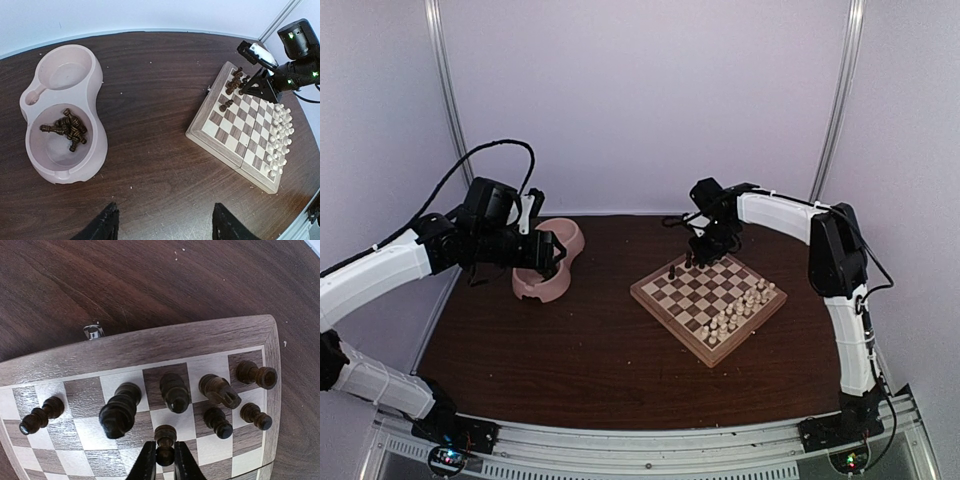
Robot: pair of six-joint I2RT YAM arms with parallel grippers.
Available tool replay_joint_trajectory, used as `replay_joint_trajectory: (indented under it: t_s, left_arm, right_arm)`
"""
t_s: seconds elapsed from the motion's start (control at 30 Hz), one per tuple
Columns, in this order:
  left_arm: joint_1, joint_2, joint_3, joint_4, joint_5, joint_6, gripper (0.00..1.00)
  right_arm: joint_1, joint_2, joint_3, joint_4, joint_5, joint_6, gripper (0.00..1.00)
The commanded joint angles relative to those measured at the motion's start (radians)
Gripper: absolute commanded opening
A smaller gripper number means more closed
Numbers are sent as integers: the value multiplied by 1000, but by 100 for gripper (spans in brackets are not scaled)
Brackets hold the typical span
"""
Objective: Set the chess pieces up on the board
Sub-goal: Place the pawn at f7.
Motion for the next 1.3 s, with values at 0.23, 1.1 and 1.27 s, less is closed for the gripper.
replay_joint_trajectory:
  t_s: [0.23,1.1,1.27]
  left_arm:
    - [4,7,28,6,-20,23,64]
    - [215,264,161,-152,-58,-1,42]
    - [298,390,190,-87,87,-79,30]
  right_arm:
    - [-6,39,60,-8,40,-18,17]
    - [22,-335,-262,95,-32,-20,36]
    - [38,-467,-405,169,-74,-9,36]
